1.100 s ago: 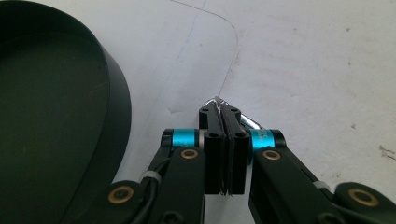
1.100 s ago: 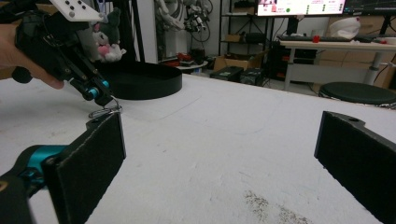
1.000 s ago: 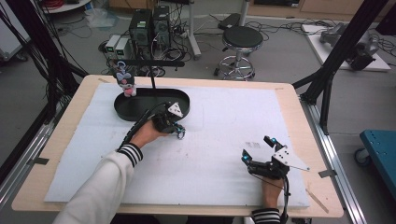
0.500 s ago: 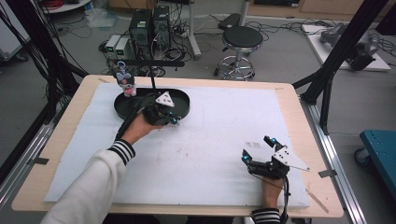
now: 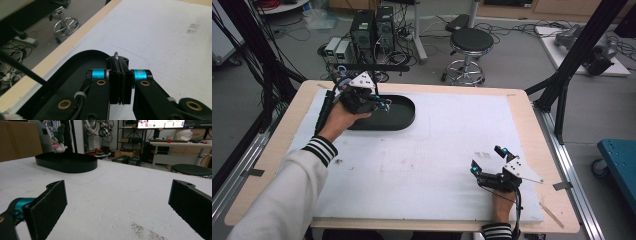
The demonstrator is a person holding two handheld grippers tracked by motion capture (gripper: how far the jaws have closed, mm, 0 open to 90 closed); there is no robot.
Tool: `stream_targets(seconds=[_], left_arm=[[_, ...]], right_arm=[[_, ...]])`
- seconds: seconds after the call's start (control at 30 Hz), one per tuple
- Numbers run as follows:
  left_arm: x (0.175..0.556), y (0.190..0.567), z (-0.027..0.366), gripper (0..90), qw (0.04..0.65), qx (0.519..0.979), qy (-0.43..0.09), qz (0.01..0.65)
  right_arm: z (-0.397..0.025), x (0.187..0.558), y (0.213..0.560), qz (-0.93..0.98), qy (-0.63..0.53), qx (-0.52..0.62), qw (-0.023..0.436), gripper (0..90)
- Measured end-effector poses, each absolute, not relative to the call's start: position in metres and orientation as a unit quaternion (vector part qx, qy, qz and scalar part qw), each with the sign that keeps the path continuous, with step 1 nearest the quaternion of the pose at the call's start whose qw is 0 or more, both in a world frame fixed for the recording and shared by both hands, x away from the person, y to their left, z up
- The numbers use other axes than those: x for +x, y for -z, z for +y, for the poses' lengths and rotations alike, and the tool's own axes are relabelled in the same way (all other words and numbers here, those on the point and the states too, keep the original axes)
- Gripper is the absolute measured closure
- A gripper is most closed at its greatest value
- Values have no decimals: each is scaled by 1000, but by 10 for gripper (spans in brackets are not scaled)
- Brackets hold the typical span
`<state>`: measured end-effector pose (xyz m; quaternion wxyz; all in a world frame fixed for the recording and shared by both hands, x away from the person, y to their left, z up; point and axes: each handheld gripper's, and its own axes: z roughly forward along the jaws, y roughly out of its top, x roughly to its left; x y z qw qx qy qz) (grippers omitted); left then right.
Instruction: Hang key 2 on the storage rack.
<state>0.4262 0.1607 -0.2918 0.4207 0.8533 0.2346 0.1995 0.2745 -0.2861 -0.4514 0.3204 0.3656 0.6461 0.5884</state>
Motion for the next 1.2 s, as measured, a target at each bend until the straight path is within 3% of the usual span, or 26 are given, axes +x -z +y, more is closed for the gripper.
stream_targets(seconds=[0.8,1.2], left_arm=[[455,234,175,883,418,846,-229,239],[475,226,172,882,406,853,-223,240]], right_arm=[[-286,275,452,646,-589,364,322,11],[-286,275,451,646,-589,364,321,11]])
